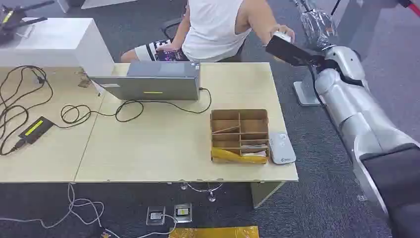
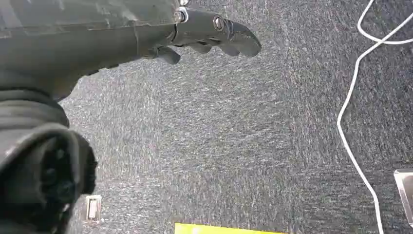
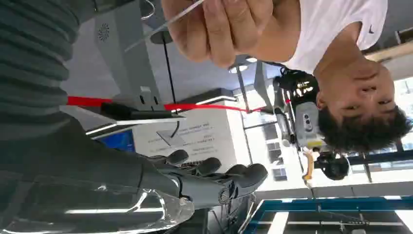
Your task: Pass the card to the sensor for recognition and then transmit it.
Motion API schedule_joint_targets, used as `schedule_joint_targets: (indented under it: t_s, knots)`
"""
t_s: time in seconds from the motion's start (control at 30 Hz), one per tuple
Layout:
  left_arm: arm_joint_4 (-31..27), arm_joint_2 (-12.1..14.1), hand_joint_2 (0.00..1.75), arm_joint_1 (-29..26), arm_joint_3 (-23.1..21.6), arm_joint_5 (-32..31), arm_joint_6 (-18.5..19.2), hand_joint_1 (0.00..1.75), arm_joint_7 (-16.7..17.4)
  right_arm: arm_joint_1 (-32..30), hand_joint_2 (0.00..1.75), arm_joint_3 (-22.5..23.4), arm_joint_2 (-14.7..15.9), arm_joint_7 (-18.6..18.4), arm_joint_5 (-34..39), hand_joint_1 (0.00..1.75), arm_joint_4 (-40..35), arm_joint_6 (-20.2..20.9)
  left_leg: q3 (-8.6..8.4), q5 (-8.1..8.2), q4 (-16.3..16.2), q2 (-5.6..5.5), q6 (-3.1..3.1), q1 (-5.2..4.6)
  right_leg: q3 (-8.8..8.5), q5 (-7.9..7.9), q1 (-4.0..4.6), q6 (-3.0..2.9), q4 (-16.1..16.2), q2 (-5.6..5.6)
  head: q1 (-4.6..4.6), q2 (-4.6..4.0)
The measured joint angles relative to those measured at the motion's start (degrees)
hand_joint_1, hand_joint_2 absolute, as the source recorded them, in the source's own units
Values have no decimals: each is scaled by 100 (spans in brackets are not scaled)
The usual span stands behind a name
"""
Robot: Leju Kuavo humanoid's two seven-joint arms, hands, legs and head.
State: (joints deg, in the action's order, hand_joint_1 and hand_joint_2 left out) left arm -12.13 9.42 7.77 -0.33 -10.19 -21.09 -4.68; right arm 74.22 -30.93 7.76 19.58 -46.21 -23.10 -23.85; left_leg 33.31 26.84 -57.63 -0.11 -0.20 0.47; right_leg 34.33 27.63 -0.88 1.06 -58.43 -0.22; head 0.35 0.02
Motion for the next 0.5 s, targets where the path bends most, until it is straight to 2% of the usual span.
schedule_joint_targets:
  t_s: [0.1,0.13,0.17,0.2,0.23,0.27,0.5]
  knots:
    - [0,-11,0,2,0,-6,9,0,0,-15,175,-2,2,0,2,0,0,22,-1,0,0,0,0,0,0,0,0,0,0,1,0,0]
    - [2,-15,0,4,0,-7,11,0,0,-20,175,-2,4,0,2,26,0,35,-1,0,0,0,0,0,0,0,0,0,0,1,0,0]
    - [2,-22,0,7,0,-7,15,0,0,-25,175,-2,7,0,2,112,0,50,-1,0,0,0,0,0,1,0,0,0,0,2,0,0]
    - [2,-28,0,10,0,-7,22,0,0,-26,175,-2,11,2,2,147,0,66,-1,0,0,0,0,0,1,0,0,0,0,3,0,0]
    - [2,-33,0,14,0,-9,22,0,0,-26,175,-5,20,4,2,168,0,83,-1,0,0,0,0,0,1,0,0,0,0,3,0,0]
    - [2,-37,0,19,0,-9,24,0,0,-26,175,-5,22,7,2,175,0,94,-1,0,0,0,0,0,1,0,0,0,0,3,0,0]
    - [2,-72,0,33,0,9,9,0,0,-28,175,-5,24,61,7,175,0,243,-2,0,0,1,0,0,1,0,0,0,0,4,0,0]
